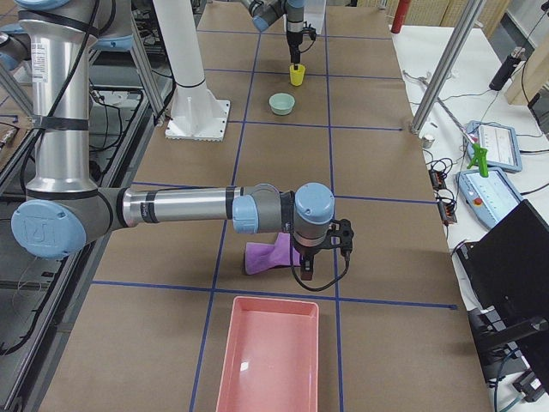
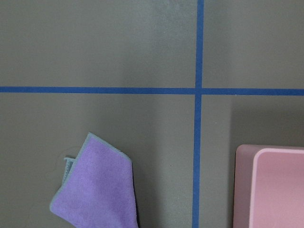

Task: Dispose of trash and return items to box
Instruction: 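Lift the yellow cup with the left gripper while the right reaches for the cloth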

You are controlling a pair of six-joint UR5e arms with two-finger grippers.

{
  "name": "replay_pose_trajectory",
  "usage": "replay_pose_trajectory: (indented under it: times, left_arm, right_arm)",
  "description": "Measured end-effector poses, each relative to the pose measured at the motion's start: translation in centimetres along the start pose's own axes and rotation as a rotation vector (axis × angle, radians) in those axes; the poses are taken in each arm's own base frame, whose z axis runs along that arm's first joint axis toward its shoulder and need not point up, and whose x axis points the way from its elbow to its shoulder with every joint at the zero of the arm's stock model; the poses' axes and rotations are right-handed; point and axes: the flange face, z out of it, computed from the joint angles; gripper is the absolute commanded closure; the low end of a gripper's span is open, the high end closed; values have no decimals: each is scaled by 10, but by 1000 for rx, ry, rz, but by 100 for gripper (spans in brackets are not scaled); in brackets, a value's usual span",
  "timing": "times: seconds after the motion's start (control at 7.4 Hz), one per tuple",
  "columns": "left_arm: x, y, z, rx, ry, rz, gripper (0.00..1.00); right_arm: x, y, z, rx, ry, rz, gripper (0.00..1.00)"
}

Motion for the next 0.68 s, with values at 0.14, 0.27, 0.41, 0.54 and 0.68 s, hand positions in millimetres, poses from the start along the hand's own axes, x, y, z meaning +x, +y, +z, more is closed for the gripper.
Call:
replay_pose_trajectory:
  times: [0.14, 0.27, 0.41, 0.54, 0.68]
  left_arm:
    - [1, 0, 3, 4, -3, -10, 100]
    - [6, -1, 4, 7, -1, -28, 100]
    - [15, -3, 3, 11, 10, -46, 100]
    - [26, -4, 0, 13, 25, -59, 100]
    - [35, -3, -6, 14, 42, -70, 100]
  right_arm:
    - [0, 0, 1, -1, 0, 0, 0]
    - [0, 0, 1, -3, 0, 0, 0]
    - [-1, 0, 2, -4, 0, -2, 0]
    - [-2, 0, 2, -5, -3, -3, 0]
    - [-3, 0, 2, -6, -7, -5, 0]
